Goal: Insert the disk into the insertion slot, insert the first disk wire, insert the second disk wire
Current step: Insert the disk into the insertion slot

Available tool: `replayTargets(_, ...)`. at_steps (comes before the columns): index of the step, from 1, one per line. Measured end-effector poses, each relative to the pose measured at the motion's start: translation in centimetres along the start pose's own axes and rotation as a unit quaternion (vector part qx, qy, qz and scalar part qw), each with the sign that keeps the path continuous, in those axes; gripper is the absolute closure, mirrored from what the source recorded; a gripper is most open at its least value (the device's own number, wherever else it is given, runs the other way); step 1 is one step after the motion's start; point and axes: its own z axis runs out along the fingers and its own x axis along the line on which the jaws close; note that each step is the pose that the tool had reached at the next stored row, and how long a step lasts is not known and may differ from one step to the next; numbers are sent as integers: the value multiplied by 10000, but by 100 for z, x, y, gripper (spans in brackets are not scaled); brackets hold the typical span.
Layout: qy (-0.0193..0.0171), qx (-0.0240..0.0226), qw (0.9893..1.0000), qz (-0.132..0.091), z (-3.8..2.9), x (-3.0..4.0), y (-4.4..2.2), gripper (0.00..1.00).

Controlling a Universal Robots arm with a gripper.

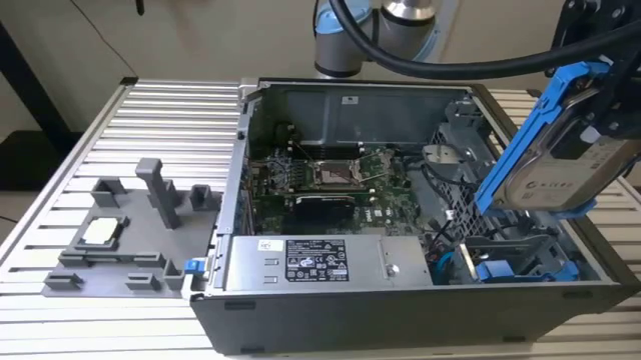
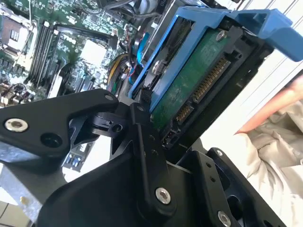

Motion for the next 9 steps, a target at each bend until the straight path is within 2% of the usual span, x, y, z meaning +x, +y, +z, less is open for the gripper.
replayTargets(9,0,0,10000,0,69,-1,-3,67)
